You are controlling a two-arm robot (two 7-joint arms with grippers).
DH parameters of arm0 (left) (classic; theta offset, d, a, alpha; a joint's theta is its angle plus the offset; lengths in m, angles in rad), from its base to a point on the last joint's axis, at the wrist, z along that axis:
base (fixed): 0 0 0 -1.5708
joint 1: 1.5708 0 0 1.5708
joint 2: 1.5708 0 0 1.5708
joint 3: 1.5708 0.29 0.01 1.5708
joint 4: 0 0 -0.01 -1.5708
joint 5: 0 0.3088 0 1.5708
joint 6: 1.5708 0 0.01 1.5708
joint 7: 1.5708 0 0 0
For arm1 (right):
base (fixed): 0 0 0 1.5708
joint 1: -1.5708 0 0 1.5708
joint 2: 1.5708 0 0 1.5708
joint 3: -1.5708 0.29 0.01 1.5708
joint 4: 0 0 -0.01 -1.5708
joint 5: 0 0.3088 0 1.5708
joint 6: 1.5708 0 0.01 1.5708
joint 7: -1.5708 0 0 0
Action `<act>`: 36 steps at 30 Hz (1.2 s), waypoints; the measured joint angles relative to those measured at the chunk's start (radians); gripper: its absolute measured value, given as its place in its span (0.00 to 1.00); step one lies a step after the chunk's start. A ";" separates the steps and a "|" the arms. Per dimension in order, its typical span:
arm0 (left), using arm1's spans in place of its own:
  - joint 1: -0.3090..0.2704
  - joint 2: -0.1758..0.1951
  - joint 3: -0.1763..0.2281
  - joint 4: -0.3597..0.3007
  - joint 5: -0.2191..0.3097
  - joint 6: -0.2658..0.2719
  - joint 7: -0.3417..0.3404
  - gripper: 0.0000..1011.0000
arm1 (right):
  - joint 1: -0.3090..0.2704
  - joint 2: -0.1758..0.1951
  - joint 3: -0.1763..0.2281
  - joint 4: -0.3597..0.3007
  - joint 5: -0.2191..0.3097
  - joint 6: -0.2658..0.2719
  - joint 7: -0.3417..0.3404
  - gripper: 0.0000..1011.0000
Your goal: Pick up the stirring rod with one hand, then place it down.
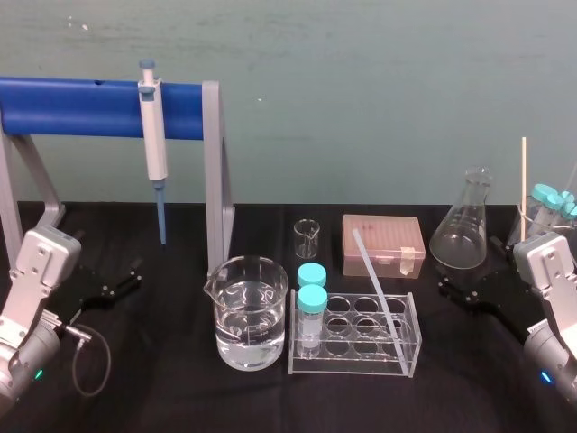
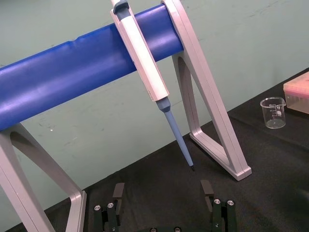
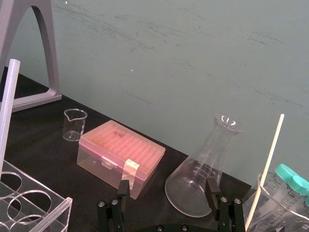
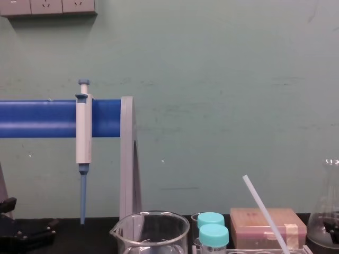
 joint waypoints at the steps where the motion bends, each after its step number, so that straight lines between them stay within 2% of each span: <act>1: 0.000 0.000 0.000 0.000 0.000 0.000 0.000 0.99 | 0.000 0.000 0.000 0.000 0.000 0.000 0.000 0.99; 36: 0.000 0.000 0.000 0.000 0.000 0.000 0.000 0.99 | 0.000 0.000 0.000 0.000 0.000 0.000 0.000 0.99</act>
